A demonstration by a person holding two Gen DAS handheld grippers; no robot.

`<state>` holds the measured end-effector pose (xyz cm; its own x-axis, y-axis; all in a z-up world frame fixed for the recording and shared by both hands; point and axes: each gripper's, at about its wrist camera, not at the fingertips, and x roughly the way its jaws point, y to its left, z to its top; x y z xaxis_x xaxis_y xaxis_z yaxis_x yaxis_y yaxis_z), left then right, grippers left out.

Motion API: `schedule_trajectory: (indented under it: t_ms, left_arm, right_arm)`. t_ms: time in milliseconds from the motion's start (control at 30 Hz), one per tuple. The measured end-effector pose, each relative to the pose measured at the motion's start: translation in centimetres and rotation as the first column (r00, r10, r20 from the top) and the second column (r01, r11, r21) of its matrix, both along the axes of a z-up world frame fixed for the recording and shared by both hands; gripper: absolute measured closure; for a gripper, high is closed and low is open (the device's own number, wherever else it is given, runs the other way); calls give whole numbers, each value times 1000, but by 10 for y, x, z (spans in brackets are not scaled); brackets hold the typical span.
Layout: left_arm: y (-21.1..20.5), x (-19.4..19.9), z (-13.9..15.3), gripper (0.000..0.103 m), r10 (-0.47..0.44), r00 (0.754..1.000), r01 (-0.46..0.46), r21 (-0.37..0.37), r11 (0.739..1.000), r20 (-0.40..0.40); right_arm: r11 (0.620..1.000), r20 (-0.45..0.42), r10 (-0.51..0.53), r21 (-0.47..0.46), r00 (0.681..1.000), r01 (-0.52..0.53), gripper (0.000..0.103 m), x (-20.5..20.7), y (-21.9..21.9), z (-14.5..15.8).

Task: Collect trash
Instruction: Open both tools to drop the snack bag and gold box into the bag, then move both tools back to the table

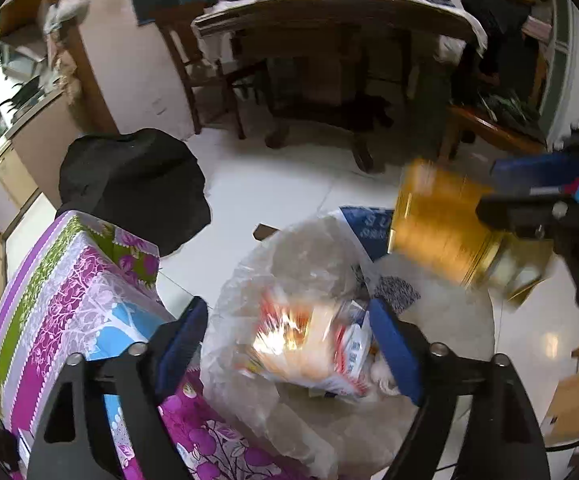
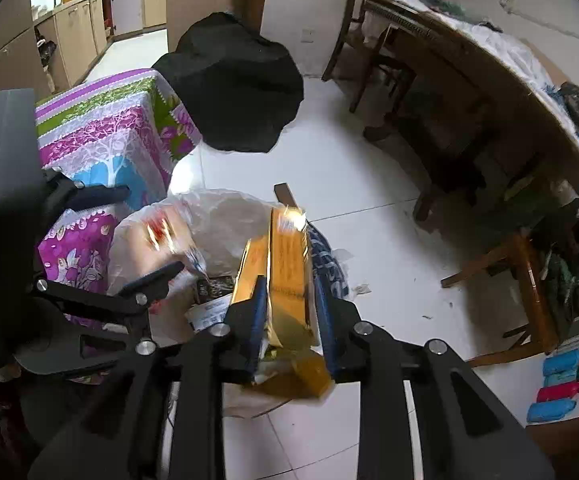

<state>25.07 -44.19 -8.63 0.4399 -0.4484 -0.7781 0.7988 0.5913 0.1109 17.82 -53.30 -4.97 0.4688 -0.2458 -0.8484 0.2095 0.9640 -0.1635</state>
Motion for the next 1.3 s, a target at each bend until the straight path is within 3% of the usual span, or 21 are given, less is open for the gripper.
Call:
schedule_trajectory:
  t_ms: [433, 700, 967, 1200, 1300]
  left_arm:
    - [12, -1, -2, 19, 43, 998, -43, 14, 999, 42]
    - [52, -14, 7, 19, 78, 989, -80, 7, 997, 128]
    - [129, -11, 11, 19, 194, 976, -193, -21, 981, 102]
    - [221, -9, 18, 18, 333, 936, -329, -52, 943, 112]
    - [267, -9, 16, 18, 401, 910, -397, -62, 916, 101]
  right_arm:
    - [1000, 9, -18, 17, 1000, 18, 78, -5, 2, -8]
    - [1000, 96, -27, 18, 995, 25, 78, -18, 24, -12]
    - [997, 228, 22, -77, 973, -5, 78, -25, 78, -11]
    - [991, 302, 135, -26, 944, -133, 78, -18, 147, -21]
    - [981, 319, 177, 20, 931, -193, 70, -11, 176, -30]
